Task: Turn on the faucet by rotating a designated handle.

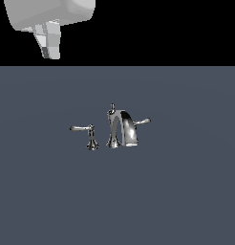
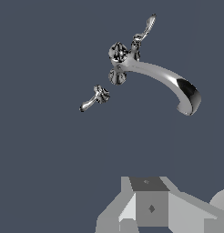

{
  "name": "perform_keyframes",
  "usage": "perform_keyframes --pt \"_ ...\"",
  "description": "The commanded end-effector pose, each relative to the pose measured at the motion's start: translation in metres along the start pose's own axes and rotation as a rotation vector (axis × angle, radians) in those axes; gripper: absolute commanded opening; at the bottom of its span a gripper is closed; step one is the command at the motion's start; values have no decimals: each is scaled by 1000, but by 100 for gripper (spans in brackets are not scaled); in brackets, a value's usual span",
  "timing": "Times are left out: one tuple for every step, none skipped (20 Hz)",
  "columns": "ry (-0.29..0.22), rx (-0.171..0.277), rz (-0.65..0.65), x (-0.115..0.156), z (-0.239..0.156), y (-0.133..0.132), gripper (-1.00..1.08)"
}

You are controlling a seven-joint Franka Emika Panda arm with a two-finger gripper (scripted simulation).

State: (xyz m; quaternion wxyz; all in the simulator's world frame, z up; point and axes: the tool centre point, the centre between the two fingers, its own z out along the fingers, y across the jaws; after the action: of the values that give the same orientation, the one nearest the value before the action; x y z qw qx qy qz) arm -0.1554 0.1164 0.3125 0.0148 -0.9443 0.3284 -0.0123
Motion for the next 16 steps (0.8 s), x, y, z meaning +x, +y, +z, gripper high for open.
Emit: perform_keyframes --pt "-1 0 50 4 16 -11 -100" --pt "-1 -1 69 5 22 -15 -100" --pt "-2 -2 87 7 28 -19 -100" --pt "-2 -2 105 9 34 -23 -100" --pt "-3 -3 123 10 40 -27 -100" --pt "-3 -3 141 12 45 -31 -100" --pt "-3 -4 158 14 51 -34 -100" --pt "-4 -5 175 16 57 -38 -100" --pt "-4 -5 192 18 62 -41 -100" --pt "-4 -6 208 20 67 -44 -100" --pt "-4 -6 224 22 73 -48 -100" --pt "-5 -7 240 24 78 -51 -100" --pt "-5 -8 256 26 83 -54 -100" --pt "-5 -8 271 28 88 -57 -100" --pt "-5 -9 287 31 93 -60 -100" --pt "-5 -10 302 33 98 -62 -100"
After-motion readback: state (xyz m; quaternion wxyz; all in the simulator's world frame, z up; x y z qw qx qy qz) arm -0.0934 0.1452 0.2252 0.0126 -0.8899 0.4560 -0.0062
